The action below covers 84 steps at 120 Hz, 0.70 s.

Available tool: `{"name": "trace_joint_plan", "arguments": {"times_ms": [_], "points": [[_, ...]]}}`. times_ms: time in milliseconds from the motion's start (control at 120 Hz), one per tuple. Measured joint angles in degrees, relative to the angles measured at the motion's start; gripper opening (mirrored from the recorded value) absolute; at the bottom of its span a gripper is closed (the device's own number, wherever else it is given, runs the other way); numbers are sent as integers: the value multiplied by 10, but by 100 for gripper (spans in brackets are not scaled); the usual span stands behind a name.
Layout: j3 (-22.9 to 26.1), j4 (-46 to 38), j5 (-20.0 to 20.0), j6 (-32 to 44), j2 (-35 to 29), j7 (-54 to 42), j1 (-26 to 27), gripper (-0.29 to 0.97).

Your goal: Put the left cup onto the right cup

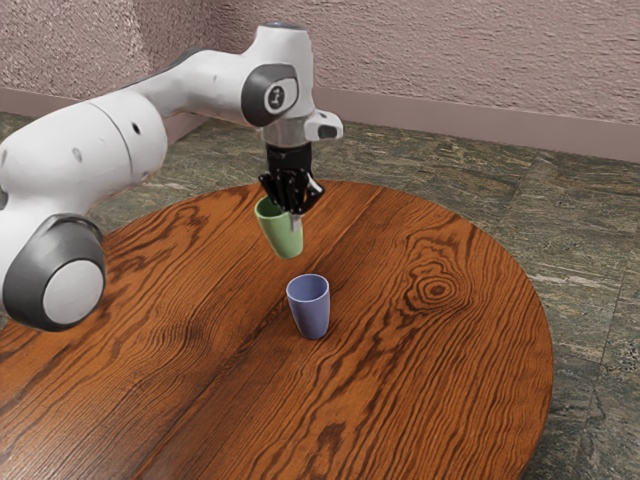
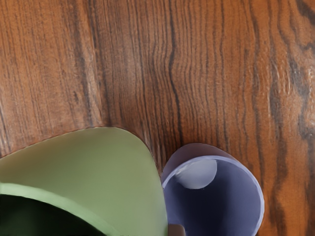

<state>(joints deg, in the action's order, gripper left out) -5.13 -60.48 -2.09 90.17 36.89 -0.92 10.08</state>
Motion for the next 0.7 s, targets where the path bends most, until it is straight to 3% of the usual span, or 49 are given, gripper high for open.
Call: {"name": "trace_joint_plan", "arguments": {"times_ms": [242,700], "points": [[16,-79,9,-22,-61,29,35,-11],[20,-87,21,-19,-47,67,46,-11]]}}
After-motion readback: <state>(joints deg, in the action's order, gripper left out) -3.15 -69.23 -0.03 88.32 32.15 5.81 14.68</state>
